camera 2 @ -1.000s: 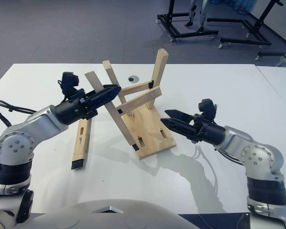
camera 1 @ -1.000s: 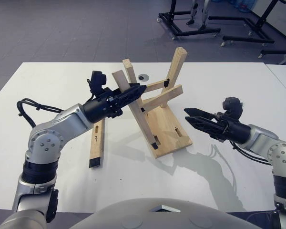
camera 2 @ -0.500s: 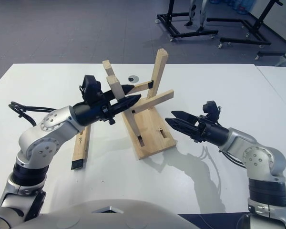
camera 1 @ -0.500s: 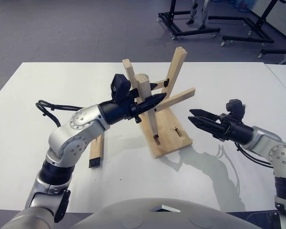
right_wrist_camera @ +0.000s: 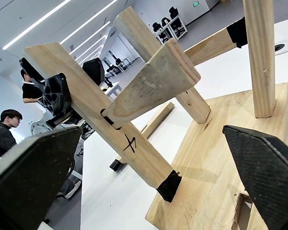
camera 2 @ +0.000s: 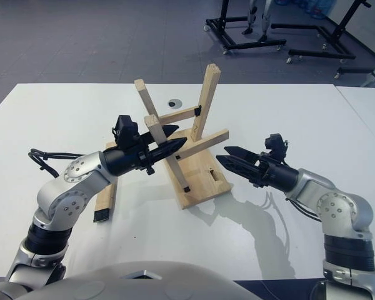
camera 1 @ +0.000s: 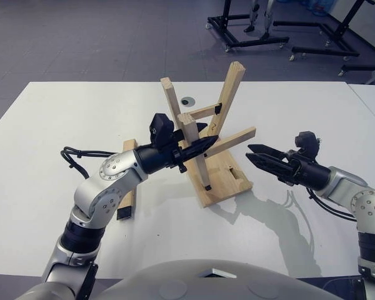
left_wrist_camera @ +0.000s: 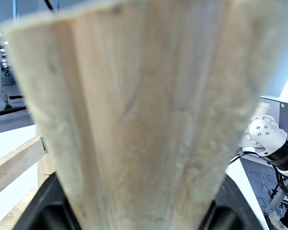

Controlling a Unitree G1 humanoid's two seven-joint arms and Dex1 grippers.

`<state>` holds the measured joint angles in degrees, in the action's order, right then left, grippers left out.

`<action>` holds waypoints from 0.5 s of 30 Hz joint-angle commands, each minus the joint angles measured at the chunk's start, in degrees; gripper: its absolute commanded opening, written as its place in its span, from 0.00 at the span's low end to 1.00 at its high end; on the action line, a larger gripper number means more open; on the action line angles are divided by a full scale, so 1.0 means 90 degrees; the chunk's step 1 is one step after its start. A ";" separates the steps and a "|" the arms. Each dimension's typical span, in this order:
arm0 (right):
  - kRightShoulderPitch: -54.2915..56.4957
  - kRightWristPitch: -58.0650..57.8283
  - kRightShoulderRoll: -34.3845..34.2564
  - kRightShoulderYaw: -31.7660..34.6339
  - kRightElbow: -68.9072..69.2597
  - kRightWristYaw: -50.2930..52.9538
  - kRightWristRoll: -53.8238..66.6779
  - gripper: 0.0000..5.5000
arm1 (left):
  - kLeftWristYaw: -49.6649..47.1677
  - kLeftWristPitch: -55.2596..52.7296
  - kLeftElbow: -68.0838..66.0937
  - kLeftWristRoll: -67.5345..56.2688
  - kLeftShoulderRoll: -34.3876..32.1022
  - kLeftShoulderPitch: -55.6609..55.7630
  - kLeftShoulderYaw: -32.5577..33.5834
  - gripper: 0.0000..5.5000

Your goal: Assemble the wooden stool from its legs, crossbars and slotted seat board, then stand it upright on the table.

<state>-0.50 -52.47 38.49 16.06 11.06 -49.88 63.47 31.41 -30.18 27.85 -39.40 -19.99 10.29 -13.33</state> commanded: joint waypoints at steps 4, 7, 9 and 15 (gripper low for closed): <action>0.0012 -0.0038 -0.0018 0.0069 -0.0077 0.0077 -0.0116 0.98 | 0.0681 0.0148 -0.0229 0.0922 -0.0644 0.0261 -0.0334 0.37; -0.0039 -0.0011 -0.0054 0.0139 -0.0113 0.0093 -0.0125 0.98 | 0.0794 0.0292 -0.0269 0.1387 -0.0765 0.0392 -0.0582 0.37; -0.0062 -0.0014 -0.0069 0.0220 -0.0139 0.0092 -0.0078 0.98 | 0.0741 0.0251 -0.0288 0.1493 -0.0729 0.0367 -0.0646 0.37; -0.0157 0.0039 0.0021 0.0385 -0.0341 -0.0089 -0.0191 0.98 | 0.0642 -0.0575 -0.0510 0.1076 -0.0704 0.0414 -0.0396 0.37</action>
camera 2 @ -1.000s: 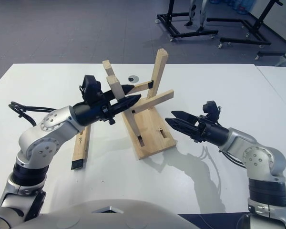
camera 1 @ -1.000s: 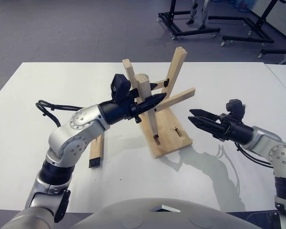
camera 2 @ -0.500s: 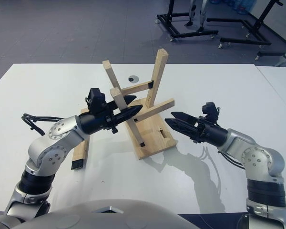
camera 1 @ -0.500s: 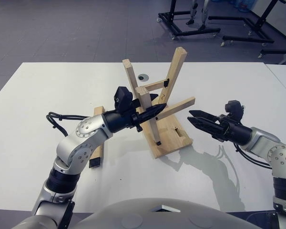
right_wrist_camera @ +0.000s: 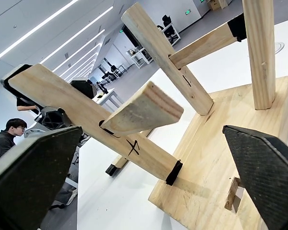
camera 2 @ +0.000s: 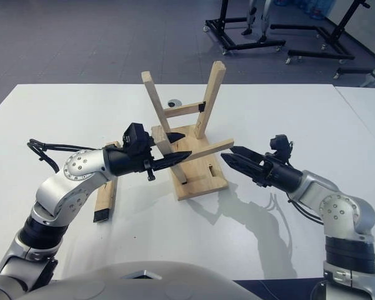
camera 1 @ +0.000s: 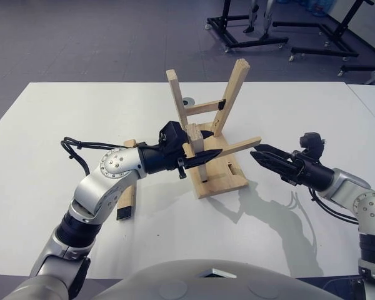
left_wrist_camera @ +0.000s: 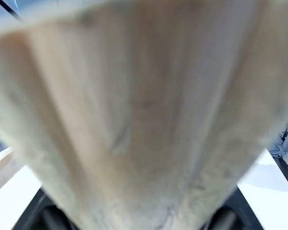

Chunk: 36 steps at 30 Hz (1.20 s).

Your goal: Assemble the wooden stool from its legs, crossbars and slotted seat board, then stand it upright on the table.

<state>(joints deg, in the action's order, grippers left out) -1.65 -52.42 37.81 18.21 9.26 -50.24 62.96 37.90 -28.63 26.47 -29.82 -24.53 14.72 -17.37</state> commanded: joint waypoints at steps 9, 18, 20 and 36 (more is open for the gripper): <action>-0.0043 0.0208 0.0079 0.0350 -0.0427 -0.0164 -0.0408 0.98 | 0.0247 -0.0403 -0.0162 0.0948 -0.0812 -0.0180 -0.0731 0.37; -0.0152 0.0194 -0.0097 0.0350 -0.0303 -0.0064 -0.0425 0.98 | 0.0133 -0.1988 -0.0084 -0.0055 -0.0770 0.0010 -0.0718 0.37; -0.0172 0.0207 -0.0115 0.0359 -0.0310 -0.0063 -0.0439 0.98 | 0.0343 -0.1783 0.0012 0.0342 -0.1081 0.0155 -0.1099 0.37; -0.0231 0.0135 -0.0200 0.0483 -0.0232 -0.0059 -0.0275 0.98 | 0.0047 -0.1755 -0.0378 -0.0427 -0.0939 -0.0497 -0.0439 0.37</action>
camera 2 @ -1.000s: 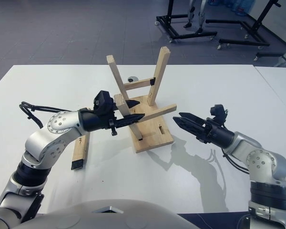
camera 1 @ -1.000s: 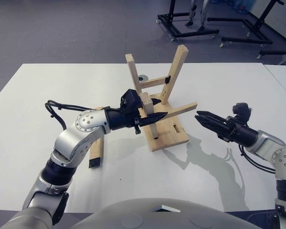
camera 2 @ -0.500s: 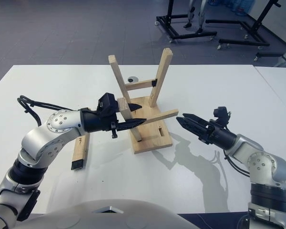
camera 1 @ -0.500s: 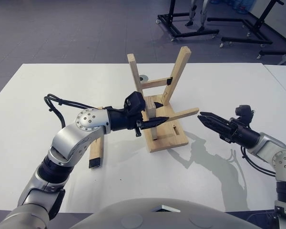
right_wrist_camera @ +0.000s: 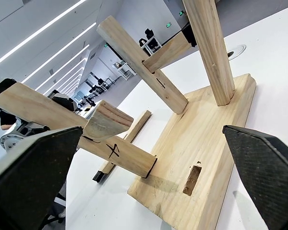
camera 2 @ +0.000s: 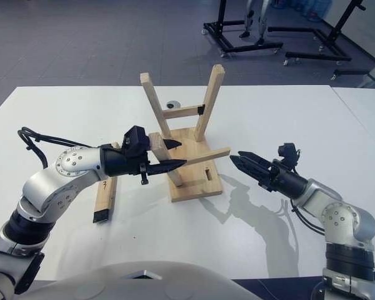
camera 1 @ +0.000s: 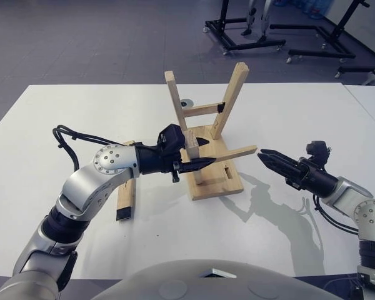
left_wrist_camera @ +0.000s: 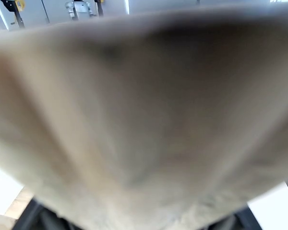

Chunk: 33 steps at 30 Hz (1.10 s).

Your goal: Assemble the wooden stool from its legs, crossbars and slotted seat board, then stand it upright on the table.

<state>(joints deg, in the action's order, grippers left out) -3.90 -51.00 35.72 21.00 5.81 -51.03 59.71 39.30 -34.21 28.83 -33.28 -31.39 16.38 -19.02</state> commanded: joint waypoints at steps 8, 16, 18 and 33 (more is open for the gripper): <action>0.0026 -0.0008 -0.0023 0.0141 0.0134 0.0037 0.0000 0.98 | -0.0244 -0.0952 -0.0596 0.0092 0.0122 -0.0556 -0.0164 0.57; -0.0046 -0.0034 -0.0037 0.0160 0.0173 0.0039 -0.0002 0.98 | -0.0034 -0.1141 0.0103 -0.0292 -0.0021 -0.0394 0.0648 0.80; -0.0067 -0.0028 -0.0025 0.0188 0.0163 0.0032 -0.0006 0.98 | 0.0311 -0.1280 0.0463 -0.0409 -0.0477 -0.0576 0.0744 0.84; -0.0549 0.0227 -0.0141 0.1141 0.0248 0.0332 0.0130 0.98 | -0.5211 -0.6383 0.0132 0.0249 0.1703 -0.0250 0.5382 0.84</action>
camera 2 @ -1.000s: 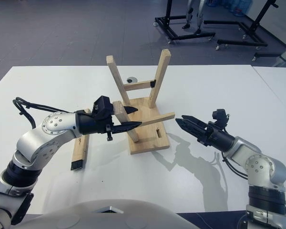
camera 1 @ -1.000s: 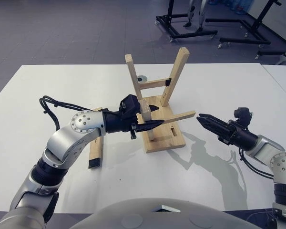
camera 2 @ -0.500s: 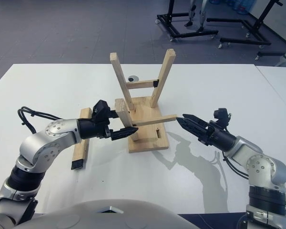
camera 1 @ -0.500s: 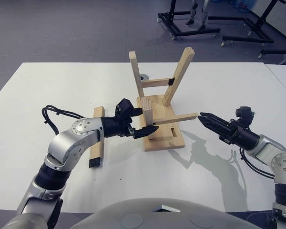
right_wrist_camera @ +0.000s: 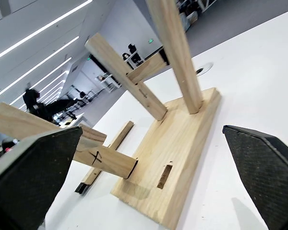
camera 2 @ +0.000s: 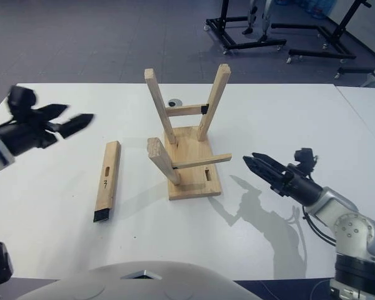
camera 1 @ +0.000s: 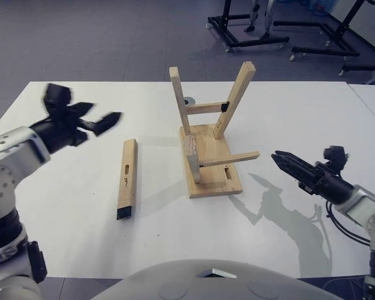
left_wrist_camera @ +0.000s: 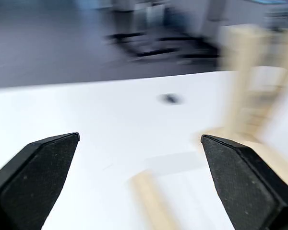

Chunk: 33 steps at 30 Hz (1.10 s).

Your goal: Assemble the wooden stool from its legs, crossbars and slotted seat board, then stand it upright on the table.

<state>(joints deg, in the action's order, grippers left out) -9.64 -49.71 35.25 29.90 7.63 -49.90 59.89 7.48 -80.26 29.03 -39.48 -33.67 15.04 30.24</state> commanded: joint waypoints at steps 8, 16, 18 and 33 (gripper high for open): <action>-0.0248 0.0164 -0.0451 0.0002 0.0458 0.0380 0.0138 0.98 | -0.2682 -0.1360 0.0902 0.0390 0.2250 -0.0564 -0.0524 0.84; -0.0499 0.0325 -0.0791 -0.0114 0.0716 0.0567 0.0149 0.98 | -0.2827 -0.1360 0.1297 -0.1476 0.1819 -0.1198 -0.0838 0.84; -0.0454 0.0327 -0.0829 -0.0191 0.0728 0.0595 0.0138 0.98 | -0.2869 -0.1360 0.1160 -0.1827 0.1689 -0.1129 -0.0905 0.84; -0.0409 0.0272 -0.0848 -0.0324 0.0754 0.0701 0.0206 0.98 | -0.3638 -0.1359 0.0804 -0.1700 0.2017 -0.2153 -0.1503 0.72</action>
<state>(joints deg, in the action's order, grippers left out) -13.92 -47.30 27.09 26.89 14.18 -44.12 61.06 -25.15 -91.75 36.48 -54.79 -15.07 -2.22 18.61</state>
